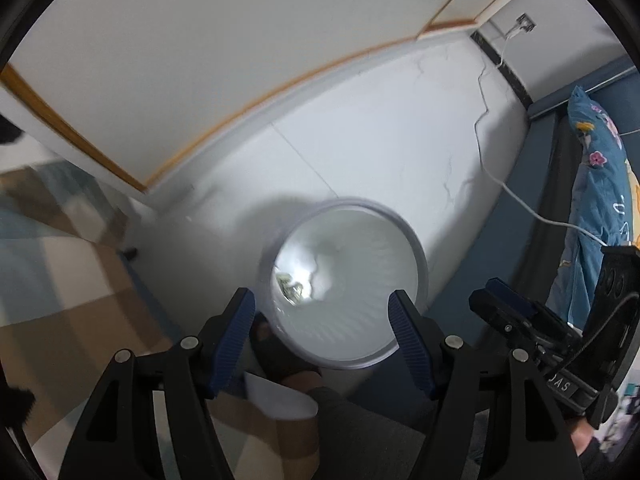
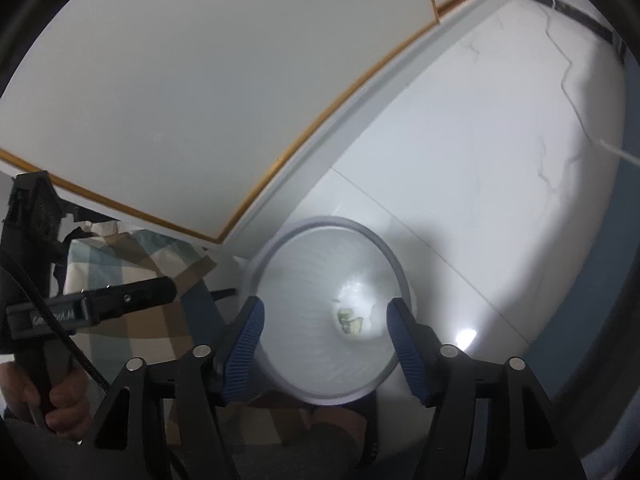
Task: Collect trash
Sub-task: 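Open both grippers to drop the wrapper and foam strip into the bin, then move both open grippers back toward the table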
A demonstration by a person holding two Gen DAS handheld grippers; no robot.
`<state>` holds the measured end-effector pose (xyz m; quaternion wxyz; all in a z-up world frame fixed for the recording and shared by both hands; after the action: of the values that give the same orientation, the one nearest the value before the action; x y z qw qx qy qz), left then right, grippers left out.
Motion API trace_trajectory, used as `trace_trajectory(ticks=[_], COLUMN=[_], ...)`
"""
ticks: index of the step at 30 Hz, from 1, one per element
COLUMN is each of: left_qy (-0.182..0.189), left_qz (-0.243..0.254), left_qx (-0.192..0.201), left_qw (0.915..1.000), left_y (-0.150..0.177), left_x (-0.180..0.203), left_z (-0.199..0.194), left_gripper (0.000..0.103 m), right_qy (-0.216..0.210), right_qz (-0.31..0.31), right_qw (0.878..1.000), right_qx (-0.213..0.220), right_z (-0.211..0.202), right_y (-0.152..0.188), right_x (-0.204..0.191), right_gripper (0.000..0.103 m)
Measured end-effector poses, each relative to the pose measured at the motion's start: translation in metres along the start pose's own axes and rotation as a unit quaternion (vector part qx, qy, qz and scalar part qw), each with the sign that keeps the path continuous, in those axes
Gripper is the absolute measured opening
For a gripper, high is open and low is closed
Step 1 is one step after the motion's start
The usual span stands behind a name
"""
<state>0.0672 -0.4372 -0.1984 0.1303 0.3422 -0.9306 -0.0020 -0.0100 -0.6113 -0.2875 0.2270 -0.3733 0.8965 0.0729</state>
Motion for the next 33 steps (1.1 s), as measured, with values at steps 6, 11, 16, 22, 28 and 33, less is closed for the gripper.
trace_trajectory(ticks=[6, 11, 16, 22, 28, 33], left_qy=[-0.052, -0.068, -0.092, -0.091, -0.101, -0.114], left_qz=[-0.025, -0.045, -0.085, -0.132, -0.17, -0.195], left_qx=[0.085, 0.156, 0.221, 0.271, 0.323, 0.362], left_qw=[0.9947, 0.9844, 0.967, 0.949, 0.9254, 0.9046], left_y=[0.015, 0.04, 0.073, 0.109, 0.152, 0.193], left_x=[-0.009, -0.022, -0.039, -0.068, -0.1, -0.127], left_z=[-0.047, -0.087, -0.123, -0.159, -0.2, -0.232], left_gripper=[0.083, 0.084, 0.084, 0.085, 0.085, 0.085], right_qy=[0.007, 0.029, 0.055, 0.125, 0.172, 0.158], right_qz=[-0.027, -0.042, -0.061, -0.058, -0.115, -0.191], right_qw=[0.999, 0.995, 0.986, 0.977, 0.958, 0.939], right_qx=[0.031, 0.089, 0.142, 0.164, 0.2, 0.238], right_z=[-0.035, -0.079, -0.122, -0.152, -0.179, -0.199], right_y=[0.001, 0.006, 0.016, 0.022, 0.036, 0.057], right_x=[-0.026, -0.052, -0.084, -0.116, -0.163, -0.22], right_gripper=[0.067, 0.071, 0.091, 0.101, 0.102, 0.102])
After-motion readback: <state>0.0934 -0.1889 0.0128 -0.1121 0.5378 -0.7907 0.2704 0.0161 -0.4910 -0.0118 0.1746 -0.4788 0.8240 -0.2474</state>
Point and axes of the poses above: each gripper's, at about its wrist camera, not at the fingertips, and z roughly the way its jaws point, x to its right, y to its underside, the point moved 5 cm from there along z, roughly the way its jaws point, and after that the axes turned 15 degrees about -x, right-handed, at the moved point
